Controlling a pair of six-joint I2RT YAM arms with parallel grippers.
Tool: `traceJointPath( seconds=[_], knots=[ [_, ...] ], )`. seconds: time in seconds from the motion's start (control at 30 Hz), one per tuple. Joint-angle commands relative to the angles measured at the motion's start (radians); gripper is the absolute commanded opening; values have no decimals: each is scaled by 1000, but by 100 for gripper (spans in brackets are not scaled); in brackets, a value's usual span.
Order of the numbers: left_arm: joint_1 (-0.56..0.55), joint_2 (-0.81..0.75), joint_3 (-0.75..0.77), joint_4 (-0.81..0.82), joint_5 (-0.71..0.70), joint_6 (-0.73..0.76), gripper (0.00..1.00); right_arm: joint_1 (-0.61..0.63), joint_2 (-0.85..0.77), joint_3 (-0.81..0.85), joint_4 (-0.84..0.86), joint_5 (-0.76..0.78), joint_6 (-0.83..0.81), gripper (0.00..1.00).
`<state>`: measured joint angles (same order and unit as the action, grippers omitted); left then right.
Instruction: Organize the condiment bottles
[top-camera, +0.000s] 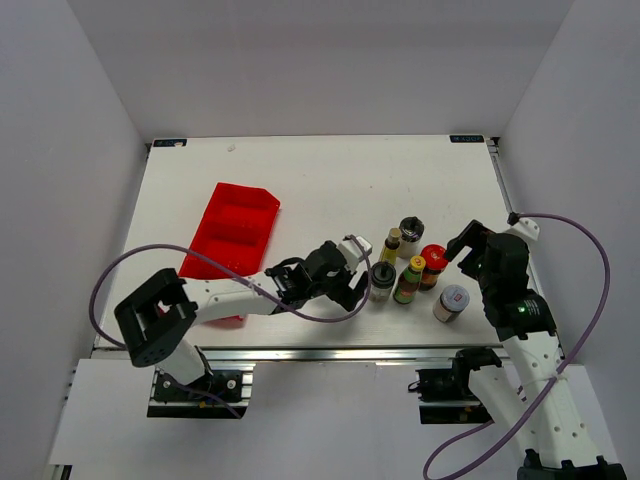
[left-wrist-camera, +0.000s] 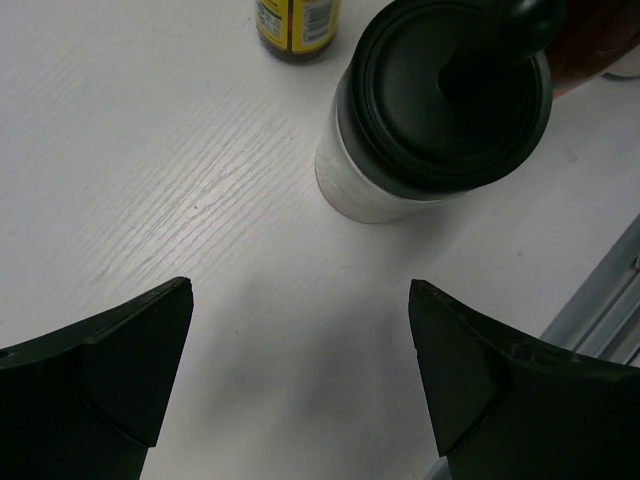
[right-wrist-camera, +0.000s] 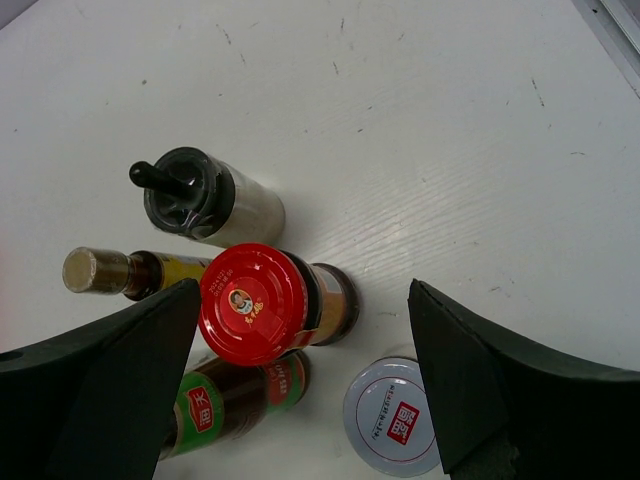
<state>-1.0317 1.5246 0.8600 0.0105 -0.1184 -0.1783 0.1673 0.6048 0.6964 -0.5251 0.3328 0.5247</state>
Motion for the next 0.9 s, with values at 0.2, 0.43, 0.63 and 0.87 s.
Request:
traceJointPath(
  seconds=[0.2,0.43,0.63,0.87],
  knots=[
    [-11,132,40,279,83,40,98,-2,-16,-1,22,-29,-8,89],
    [-21,190,66,381,152,59,98,-3,-8,-15,22,-3,12,89],
    [-24,241,108,390,152,76,98,-3,4,-15,20,12,15,89],
    [-25,269,126,416,114,105,98,-3,3,-14,20,12,14,89]
  ],
)
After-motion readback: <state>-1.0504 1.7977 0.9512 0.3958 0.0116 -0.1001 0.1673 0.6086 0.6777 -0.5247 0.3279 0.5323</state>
